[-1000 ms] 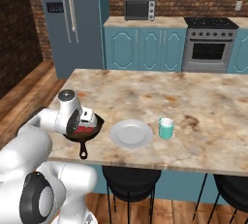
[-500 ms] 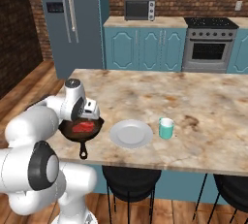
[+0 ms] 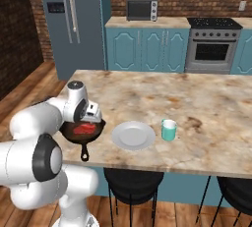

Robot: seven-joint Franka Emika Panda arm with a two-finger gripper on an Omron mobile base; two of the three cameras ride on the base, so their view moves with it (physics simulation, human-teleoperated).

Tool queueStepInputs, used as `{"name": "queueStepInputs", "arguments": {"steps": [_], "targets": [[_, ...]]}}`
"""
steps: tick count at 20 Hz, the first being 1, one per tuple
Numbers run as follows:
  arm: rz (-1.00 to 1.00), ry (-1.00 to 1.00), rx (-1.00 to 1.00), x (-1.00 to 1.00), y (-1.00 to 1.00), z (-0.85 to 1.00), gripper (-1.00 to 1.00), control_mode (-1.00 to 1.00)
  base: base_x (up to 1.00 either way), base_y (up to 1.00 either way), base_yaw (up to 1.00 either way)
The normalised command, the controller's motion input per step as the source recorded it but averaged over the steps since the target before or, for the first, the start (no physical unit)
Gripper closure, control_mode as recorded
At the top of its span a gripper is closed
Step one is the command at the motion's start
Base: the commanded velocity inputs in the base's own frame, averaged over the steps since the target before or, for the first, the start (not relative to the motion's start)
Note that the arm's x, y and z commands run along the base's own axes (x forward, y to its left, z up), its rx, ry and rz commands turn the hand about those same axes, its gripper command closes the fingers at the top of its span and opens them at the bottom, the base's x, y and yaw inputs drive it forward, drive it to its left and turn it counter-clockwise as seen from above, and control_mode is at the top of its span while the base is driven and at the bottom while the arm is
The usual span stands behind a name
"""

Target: Pick up the pan with the steak in it and place it on the dining table. Then place the steak on the plate.

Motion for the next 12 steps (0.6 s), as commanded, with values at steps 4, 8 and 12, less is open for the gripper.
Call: {"name": "queueStepInputs", "arguments": {"steps": [4, 8, 12], "targets": [[0.0, 0.05, 0.0, 0.18, 0.0, -0.21, -1.0, -1.0, 0.0, 0.0, 0.0], [-0.04, 0.04, -0.01, 0.34, 0.0, -0.13, -1.0, -1.0, 0.0, 0.0, 0.0], [-0.04, 0.03, -0.02, 0.29, 0.0, -0.16, -1.0, -1.0, 0.0, 0.0, 0.0]]}}
